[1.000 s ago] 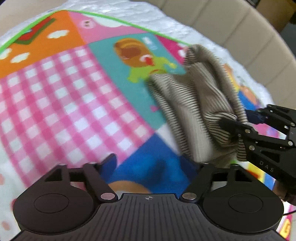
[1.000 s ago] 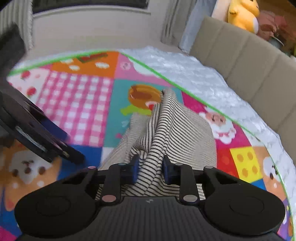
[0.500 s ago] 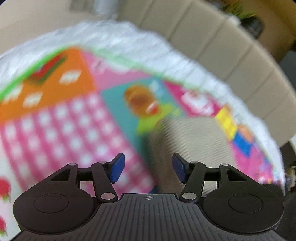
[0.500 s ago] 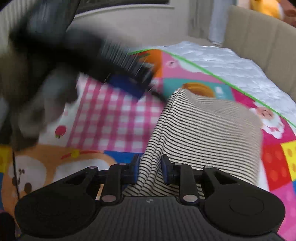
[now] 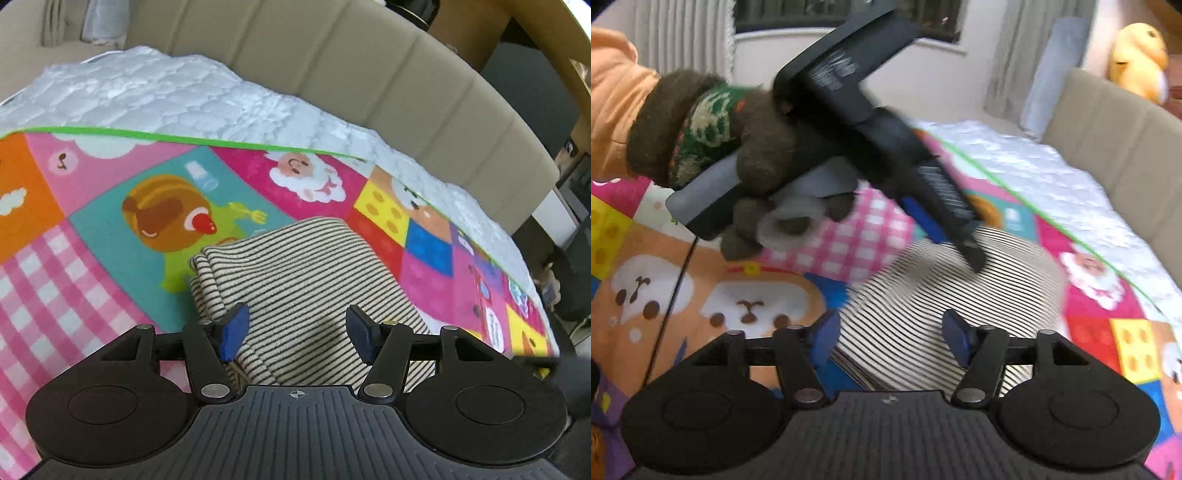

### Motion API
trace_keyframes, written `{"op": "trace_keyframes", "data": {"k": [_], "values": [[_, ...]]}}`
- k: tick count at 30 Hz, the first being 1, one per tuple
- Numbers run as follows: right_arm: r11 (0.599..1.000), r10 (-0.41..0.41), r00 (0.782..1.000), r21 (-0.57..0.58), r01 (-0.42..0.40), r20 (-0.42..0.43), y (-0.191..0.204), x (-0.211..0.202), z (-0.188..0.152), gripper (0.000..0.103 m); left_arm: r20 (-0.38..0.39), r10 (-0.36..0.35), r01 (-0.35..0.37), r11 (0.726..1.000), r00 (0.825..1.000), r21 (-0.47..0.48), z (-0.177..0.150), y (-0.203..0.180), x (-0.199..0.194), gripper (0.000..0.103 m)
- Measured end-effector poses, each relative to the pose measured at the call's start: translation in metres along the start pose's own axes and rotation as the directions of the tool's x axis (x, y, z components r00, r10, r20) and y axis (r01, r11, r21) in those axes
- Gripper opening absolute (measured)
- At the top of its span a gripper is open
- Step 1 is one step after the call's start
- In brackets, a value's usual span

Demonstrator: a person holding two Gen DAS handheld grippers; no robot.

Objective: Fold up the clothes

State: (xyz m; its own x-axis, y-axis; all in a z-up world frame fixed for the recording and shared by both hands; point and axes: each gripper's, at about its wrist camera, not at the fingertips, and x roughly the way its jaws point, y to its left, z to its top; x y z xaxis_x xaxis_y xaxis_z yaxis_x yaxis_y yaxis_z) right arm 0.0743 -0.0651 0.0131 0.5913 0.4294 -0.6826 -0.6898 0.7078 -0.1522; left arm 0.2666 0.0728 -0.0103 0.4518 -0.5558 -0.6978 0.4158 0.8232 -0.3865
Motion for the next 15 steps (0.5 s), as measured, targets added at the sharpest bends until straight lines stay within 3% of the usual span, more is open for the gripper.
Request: {"op": "trace_keyframes", "data": {"k": [4, 10, 15], "values": [[0.991, -0.106, 0.993, 0.076, 0.110, -0.044, -0.024, 0.009, -0.009, 0.064, -0.012, 0.009, -0.009, 1.000, 1.000, -0.004, -0.004, 0.002, 0.001, 0.065], [0.994, -0.065, 0.989, 0.076, 0.075, -0.129, -0.016, 0.041, -0.026, 0.091, -0.024, 0.007, -0.007, 1.000, 1.000, -0.007, -0.006, -0.001, 0.008, 0.070], [0.996, -0.085, 0.987, 0.001, 0.086, -0.133, -0.001, 0.043, -0.028, 0.094, -0.018, 0.033, -0.032, 0.998, 0.999, 0.059, -0.012, -0.012, 0.011, 0.078]]}}
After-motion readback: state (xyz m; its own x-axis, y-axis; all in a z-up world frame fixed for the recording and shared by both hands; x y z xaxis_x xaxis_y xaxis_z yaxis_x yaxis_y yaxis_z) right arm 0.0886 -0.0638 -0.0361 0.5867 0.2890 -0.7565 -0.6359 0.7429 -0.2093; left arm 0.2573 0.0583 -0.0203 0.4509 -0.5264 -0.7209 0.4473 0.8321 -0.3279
